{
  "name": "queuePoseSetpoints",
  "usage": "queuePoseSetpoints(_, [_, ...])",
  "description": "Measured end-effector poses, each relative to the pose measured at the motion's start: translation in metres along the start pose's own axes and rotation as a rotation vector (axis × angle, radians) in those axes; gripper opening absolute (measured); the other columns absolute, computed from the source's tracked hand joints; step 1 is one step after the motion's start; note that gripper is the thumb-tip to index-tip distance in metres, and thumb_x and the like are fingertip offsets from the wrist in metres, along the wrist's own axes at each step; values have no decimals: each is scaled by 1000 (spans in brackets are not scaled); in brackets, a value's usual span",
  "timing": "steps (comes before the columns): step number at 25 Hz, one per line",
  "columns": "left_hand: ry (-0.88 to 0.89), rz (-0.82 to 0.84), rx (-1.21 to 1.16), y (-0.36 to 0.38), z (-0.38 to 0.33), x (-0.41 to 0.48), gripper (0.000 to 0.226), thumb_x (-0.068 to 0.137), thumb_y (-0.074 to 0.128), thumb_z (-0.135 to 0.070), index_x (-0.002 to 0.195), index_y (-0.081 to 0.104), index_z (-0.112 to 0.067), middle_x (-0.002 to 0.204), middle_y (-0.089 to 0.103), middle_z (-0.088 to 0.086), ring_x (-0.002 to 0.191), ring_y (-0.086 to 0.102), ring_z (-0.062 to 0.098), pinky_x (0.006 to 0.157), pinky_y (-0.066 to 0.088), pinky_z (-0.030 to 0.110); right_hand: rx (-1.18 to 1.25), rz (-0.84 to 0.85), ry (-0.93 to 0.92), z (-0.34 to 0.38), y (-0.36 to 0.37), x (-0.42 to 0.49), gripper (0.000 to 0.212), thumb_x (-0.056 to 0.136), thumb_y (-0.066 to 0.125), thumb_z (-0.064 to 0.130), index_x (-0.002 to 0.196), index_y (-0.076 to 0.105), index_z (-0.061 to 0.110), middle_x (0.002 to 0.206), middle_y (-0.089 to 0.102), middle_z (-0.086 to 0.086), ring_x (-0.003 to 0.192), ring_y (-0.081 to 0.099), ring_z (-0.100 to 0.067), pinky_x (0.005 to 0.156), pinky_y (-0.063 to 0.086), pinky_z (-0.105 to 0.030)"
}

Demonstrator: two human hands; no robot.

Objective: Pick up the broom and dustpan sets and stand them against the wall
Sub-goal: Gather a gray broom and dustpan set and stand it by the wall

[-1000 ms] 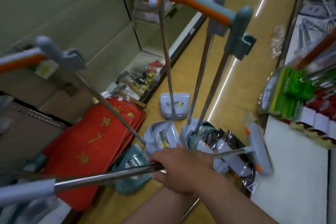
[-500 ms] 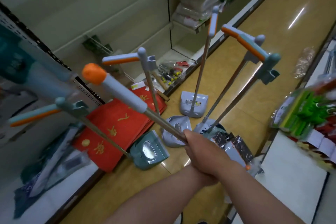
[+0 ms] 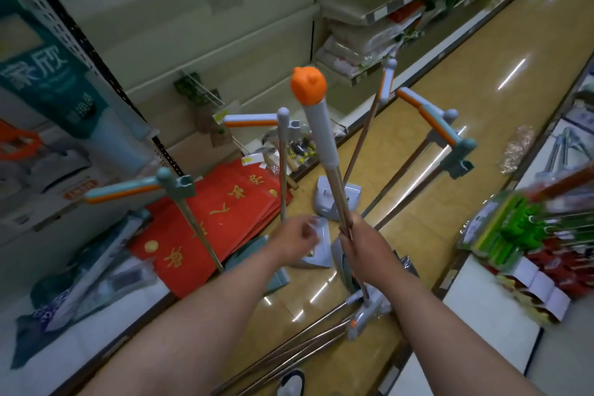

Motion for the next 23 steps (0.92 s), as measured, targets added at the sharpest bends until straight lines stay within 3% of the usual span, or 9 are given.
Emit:
queuePoseSetpoints(2, [-113,-260,-293,-29,-10,12,57,88,74,-12,138,45,-11,93,61,1,78,58,13,68,50,29,-9,-29,24,-1,-12,-1,6,100,49,18,102,45,23,79,56,2,70,56,-18,57,43,-36])
queuePoseSetpoints(4, [-93,-460,-413,-63,-23,34,80,82,80,-11,149,36,-21,108,54,0,90,55,13,76,47,25,-17,-45,56,-3,-24,-2,6,99,51,17,101,48,21,83,61,-3,73,61,-22,64,51,-42])
queuePoseSetpoints(5, [-51,-468,-427,-75,-31,42,88,80,82,-11,152,34,-26,118,51,0,102,54,15,85,49,28,-15,-53,71,-4,-28,-2,7,97,52,15,100,49,20,85,62,-3,75,62,-22,66,52,-41])
queuePoseSetpoints(8, [6,-388,-396,-84,-50,66,83,80,81,-13,150,39,-30,140,49,1,124,52,22,102,51,42,53,-106,168,-11,-36,-4,10,93,57,10,98,55,19,88,64,0,78,61,-16,63,46,-28])
queuePoseSetpoints(11, [-11,-349,-373,-84,-61,86,56,86,77,-20,136,53,-18,133,59,2,116,58,24,100,51,41,148,-203,289,-18,-43,-4,12,89,60,10,93,60,21,87,66,0,81,63,-17,70,51,-32])
queuePoseSetpoints(14, [-57,-311,-392,-75,-58,94,49,79,82,-29,121,64,-10,117,69,7,110,65,27,95,53,40,313,-287,407,-24,-51,-6,13,87,61,7,85,63,20,82,67,0,76,63,-18,69,52,-33])
queuePoseSetpoints(16, [-80,-220,-364,-64,-50,85,52,75,85,-35,118,68,-11,113,71,5,107,66,25,93,51,35,419,-339,482,-26,-56,-8,14,87,61,6,78,63,17,73,64,1,69,59,-20,64,50,-32])
queuePoseSetpoints(20, [-111,62,-335,-46,-33,61,81,53,87,-70,122,68,-30,126,67,-4,117,62,19,108,44,41,503,-307,559,-23,-57,-9,21,83,57,-1,72,67,13,67,61,0,63,54,-17,57,44,-27])
queuePoseSetpoints(23, [-68,11,-351,-46,-42,67,87,47,83,-80,122,65,-39,130,66,-4,121,61,20,110,42,47,550,-288,567,-14,-57,-8,27,79,53,-7,70,70,13,69,64,0,65,54,-15,58,42,-26])
Point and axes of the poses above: each hand's wrist, its own x-axis towards the middle knuckle, its own y-axis out of the palm, z = x × y, the point moved 1 cm from there along x, towards the middle knuckle
